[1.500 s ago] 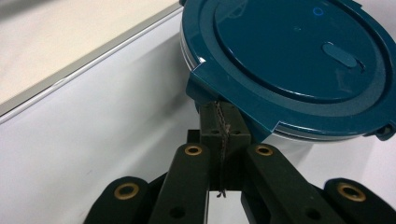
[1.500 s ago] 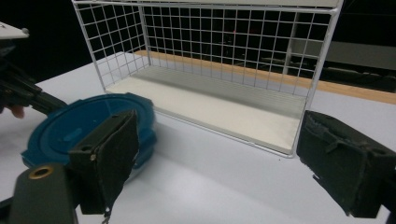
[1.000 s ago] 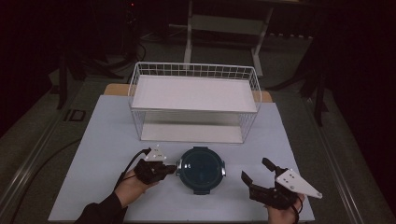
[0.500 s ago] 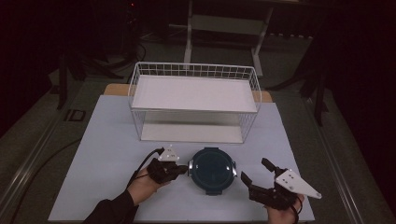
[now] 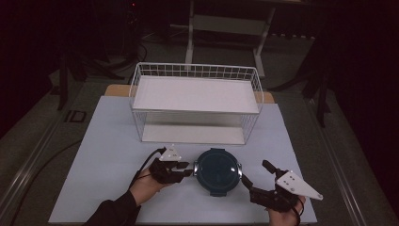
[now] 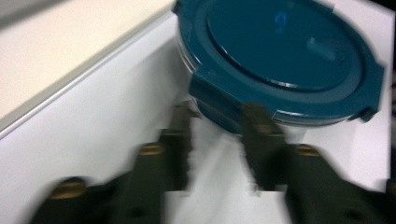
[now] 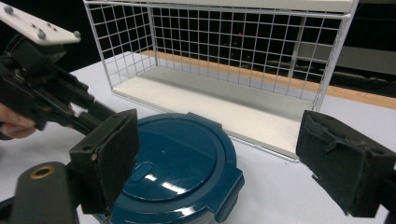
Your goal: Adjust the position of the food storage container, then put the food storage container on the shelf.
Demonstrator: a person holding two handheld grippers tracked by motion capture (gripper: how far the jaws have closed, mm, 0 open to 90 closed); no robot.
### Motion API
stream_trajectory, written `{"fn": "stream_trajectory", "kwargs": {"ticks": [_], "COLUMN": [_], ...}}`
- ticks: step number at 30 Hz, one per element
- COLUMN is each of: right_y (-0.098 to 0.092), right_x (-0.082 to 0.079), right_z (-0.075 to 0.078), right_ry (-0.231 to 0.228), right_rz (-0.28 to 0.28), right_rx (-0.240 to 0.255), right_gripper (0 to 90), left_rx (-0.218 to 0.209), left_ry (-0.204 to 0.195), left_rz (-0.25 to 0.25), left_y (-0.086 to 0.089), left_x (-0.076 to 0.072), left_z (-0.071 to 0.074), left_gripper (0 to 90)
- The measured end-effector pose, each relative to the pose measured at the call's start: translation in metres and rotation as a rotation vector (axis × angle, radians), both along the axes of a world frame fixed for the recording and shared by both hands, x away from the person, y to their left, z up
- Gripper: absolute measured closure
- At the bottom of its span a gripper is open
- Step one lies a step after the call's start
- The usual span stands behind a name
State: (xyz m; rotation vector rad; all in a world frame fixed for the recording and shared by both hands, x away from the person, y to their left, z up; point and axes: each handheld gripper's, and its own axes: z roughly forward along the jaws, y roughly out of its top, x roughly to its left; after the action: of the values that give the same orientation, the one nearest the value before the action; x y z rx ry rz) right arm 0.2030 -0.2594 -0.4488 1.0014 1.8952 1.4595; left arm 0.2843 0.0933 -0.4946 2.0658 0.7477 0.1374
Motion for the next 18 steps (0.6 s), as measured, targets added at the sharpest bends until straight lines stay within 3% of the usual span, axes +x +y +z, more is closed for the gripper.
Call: {"fn": "stream_trajectory", "kwargs": {"ticks": [1, 2, 3, 5, 6, 9, 11, 12, 13, 16, 18], "right_y": [0.0, 0.0, 0.0, 0.0, 0.0, 0.003, 0.004, 0.006, 0.007, 0.007, 0.007], "right_x": [0.0, 0.0, 0.0, -0.001, -0.001, -0.002, -0.002, -0.002, -0.002, 0.003, 0.005], "right_z": [0.0, 0.0, 0.001, 0.001, 0.002, 0.006, 0.007, 0.01, 0.011, 0.012, 0.013], "right_ry": [0.001, 0.001, -0.001, -0.001, -0.006, -0.019, -0.023, -0.028, -0.022, 0.001, -0.004], "right_rz": [-0.001, -0.001, -0.001, 0.0, 0.003, 0.016, 0.019, 0.025, 0.031, 0.074, 0.062], "right_rx": [0.003, 0.003, 0.01, 0.01, 0.008, -0.002, 0.001, 0.004, 0.011, 0.02, -0.011], "right_gripper": [13.0, 13.0, 12.8, 12.8, 12.7, 12.9, 12.9, 12.9, 12.9, 12.9, 12.6], "left_rx": [-0.064, -0.064, -0.083, -0.1, -0.111, -0.144, -0.144, -0.167, -0.172, -0.198, -0.211], "left_ry": [0.022, 0.022, 0.019, 0.01, 0.005, -0.003, -0.003, 0.002, 0.004, 0.041, 0.069], "left_rz": [0.007, 0.007, -0.007, -0.016, -0.029, -0.06, -0.06, -0.068, -0.064, -0.062, -0.039], "left_y": [0.009, 0.009, 0.012, 0.013, 0.014, 0.009, 0.009, 0.004, 0.002, -0.003, -0.006], "left_x": [0.0, 0.0, -0.001, -0.002, -0.004, -0.009, -0.009, -0.009, -0.008, -0.001, 0.006], "left_z": [0.005, 0.005, 0.007, 0.01, 0.014, 0.031, 0.031, 0.043, 0.045, 0.049, 0.048], "left_gripper": [44.5, 28.8, 28.8, 15.3, 15.3, 3.7, 1.9, 1.8, 1.6, 1.5, 1.5]}}
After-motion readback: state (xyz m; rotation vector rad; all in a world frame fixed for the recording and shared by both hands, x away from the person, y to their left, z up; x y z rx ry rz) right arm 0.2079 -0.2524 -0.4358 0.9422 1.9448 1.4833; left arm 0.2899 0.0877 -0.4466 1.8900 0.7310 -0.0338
